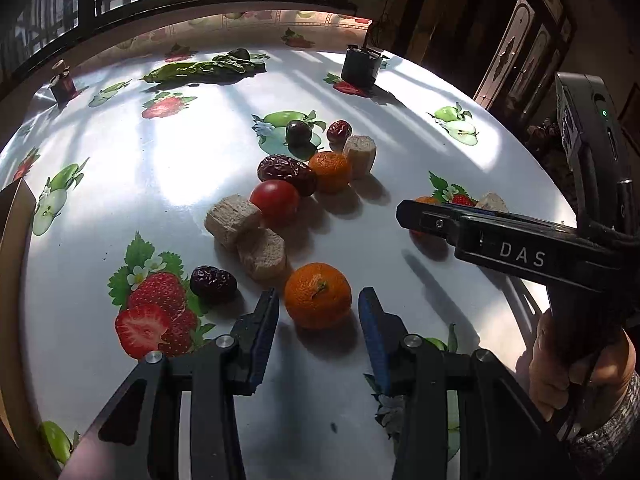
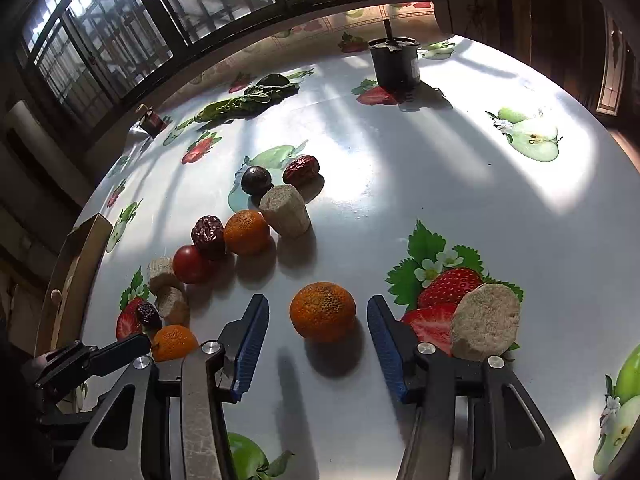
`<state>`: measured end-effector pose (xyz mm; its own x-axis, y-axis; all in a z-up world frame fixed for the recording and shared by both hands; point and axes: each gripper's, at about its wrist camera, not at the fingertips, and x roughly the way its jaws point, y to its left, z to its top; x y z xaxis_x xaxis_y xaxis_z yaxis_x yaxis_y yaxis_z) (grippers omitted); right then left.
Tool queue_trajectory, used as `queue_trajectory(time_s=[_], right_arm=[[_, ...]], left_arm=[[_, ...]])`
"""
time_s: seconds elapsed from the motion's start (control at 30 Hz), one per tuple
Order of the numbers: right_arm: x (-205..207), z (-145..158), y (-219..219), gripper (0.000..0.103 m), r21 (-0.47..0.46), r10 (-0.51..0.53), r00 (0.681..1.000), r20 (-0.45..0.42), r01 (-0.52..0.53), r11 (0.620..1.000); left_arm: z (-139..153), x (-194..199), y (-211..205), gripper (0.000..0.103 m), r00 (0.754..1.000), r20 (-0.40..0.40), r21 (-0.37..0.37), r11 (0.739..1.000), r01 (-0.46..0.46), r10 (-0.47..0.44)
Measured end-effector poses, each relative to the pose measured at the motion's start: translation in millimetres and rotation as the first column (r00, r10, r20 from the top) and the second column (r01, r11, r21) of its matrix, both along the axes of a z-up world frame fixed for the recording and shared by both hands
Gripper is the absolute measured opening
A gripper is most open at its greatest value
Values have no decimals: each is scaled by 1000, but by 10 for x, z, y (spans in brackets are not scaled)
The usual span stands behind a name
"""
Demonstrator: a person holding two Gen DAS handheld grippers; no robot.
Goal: Organize fruits
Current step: 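Grasp a mandarin with the left tool while the right tool grasps another mandarin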
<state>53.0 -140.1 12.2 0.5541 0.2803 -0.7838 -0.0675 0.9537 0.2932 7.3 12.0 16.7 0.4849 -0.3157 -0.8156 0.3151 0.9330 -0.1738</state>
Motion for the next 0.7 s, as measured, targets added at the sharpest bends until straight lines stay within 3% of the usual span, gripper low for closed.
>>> queue_trajectory(time_s=[0.2, 0.27, 0.37, 0.7], right_arm=[[-4, 1, 96, 55, -69, 10, 1000, 15, -9, 998], [-18, -2, 153, 53, -113, 17, 1000, 26, -14, 993], [-30, -7, 229, 33, -195, 12, 999, 37, -4, 981], [-299, 232, 284, 33, -190, 4, 996, 85, 12, 982]], left_arm=[[-60, 29, -63, 40, 999, -1, 0, 999, -37, 37], [-59, 32, -51, 33, 998, 3, 7, 998, -57, 57], [-53, 31, -18, 32, 998, -7, -9, 998, -68, 68], [197, -391, 436, 32, 989, 10, -130, 981, -143, 146]])
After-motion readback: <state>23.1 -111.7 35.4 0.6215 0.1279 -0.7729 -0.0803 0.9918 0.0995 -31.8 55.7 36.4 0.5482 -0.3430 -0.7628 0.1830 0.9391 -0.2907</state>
